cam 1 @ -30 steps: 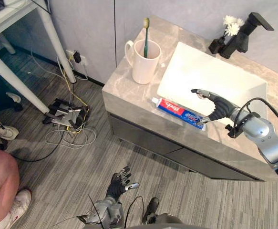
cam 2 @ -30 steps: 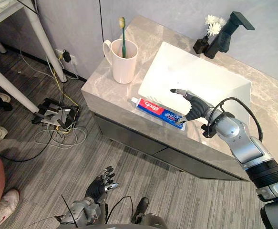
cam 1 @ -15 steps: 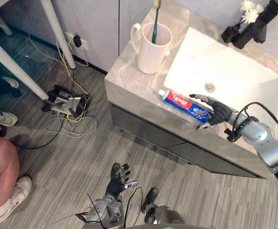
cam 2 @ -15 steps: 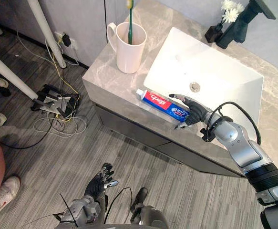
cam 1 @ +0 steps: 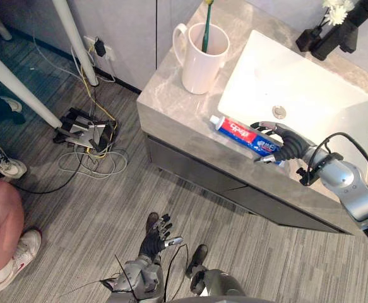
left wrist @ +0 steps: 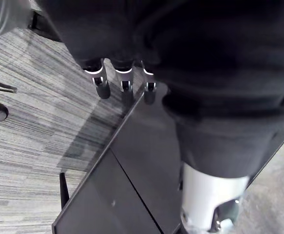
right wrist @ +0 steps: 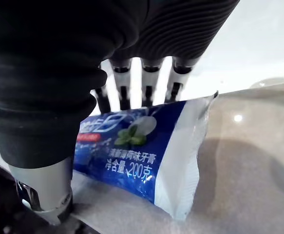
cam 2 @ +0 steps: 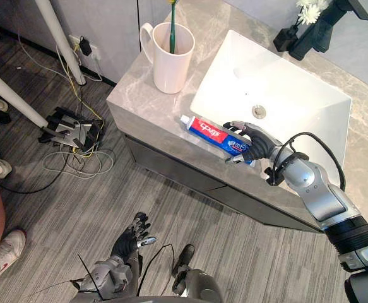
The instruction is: Organize washtable
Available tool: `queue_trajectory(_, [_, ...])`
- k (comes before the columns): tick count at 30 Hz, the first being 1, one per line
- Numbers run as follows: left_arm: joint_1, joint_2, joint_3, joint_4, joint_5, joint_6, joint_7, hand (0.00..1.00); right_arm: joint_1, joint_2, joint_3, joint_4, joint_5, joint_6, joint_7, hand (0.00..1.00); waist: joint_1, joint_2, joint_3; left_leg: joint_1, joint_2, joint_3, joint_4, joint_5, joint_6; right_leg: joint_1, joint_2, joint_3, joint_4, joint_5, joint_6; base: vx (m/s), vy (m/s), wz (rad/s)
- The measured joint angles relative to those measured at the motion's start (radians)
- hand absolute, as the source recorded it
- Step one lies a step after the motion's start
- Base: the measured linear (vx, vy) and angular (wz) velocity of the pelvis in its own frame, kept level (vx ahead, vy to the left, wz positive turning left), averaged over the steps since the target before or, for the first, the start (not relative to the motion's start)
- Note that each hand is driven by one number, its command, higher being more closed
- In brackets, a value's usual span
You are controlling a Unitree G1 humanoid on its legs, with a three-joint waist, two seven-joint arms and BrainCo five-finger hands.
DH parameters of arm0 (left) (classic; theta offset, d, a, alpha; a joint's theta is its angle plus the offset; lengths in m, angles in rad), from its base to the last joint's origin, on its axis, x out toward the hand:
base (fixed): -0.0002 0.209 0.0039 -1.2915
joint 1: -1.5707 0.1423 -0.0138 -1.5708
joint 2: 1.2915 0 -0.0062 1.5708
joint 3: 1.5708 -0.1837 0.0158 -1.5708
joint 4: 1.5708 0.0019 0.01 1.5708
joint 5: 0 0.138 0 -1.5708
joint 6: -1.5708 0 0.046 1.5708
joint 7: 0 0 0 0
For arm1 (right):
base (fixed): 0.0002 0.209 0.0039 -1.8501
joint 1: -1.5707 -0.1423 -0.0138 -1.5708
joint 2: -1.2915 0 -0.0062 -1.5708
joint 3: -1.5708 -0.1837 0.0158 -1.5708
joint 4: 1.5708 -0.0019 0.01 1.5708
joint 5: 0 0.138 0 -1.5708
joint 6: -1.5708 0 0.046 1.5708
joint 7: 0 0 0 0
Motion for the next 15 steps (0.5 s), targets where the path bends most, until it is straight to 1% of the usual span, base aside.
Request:
queue_trajectory(4, [-0.001, 0.004, 0.006, -0.033, -0.011, 0.000, -0.002, 0.00, 0.000, 0.015, 0.001, 0.020, -0.005, 0.002, 0.005, 1.00, 0.001, 0.006, -0.002, 0.028, 0.000, 0.009, 0.000, -0.002, -0.003, 0.028, -0.001, 0.005, -0.002, -0.001, 0.000, 0.01, 0.002, -0.01])
queue_trajectory(6, [-0.001, 0.004, 0.007, -0.034, -0.020, 0.000, -0.003, 0.00, 0.000, 0.019, 0.000, 0.021, -0.007, 0.003, 0.005, 1.00, 0.000, 0.016, -0.008, 0.034, 0.001, 0.019, 0.000, -0.003, -0.003, 0.030, -0.001, 0.012, -0.001, -0.001, 0.000, -0.03, 0.012, -0.08])
queue_trajectory(9, [0.000, 0.004, 0.007, -0.034, -0.022, 0.001, -0.005, 0.00, 0.000, 0.043, -0.001, 0.044, -0.008, 0.007, 0.004, 1.00, 0.000, 0.044, -0.024, 0.052, 0.001, 0.022, 0.000, -0.004, -0.002, 0.045, -0.002, 0.020, -0.002, -0.001, 0.000, -0.02, 0.010, -0.05])
queue_trajectory(12, [0.002, 0.003, 0.006, -0.034, -0.038, 0.002, -0.007, 0.00, 0.004, 0.056, 0.001, 0.059, -0.012, 0.012, 0.008, 1.00, 0.000, 0.062, -0.054, 0.054, 0.004, 0.025, 0.000, -0.004, -0.002, 0.047, -0.002, 0.022, -0.003, -0.001, 0.000, 0.00, 0.000, 0.00])
queue_trajectory(15, [0.003, 0.004, 0.004, -0.034, -0.038, 0.006, -0.008, 0.00, 0.007, 0.080, 0.001, 0.064, -0.019, 0.022, 0.019, 1.00, -0.002, 0.060, -0.066, 0.072, 0.009, 0.029, 0.000, -0.006, -0.005, 0.062, -0.002, 0.027, -0.007, -0.001, 0.000, 0.00, -0.003, -0.05])
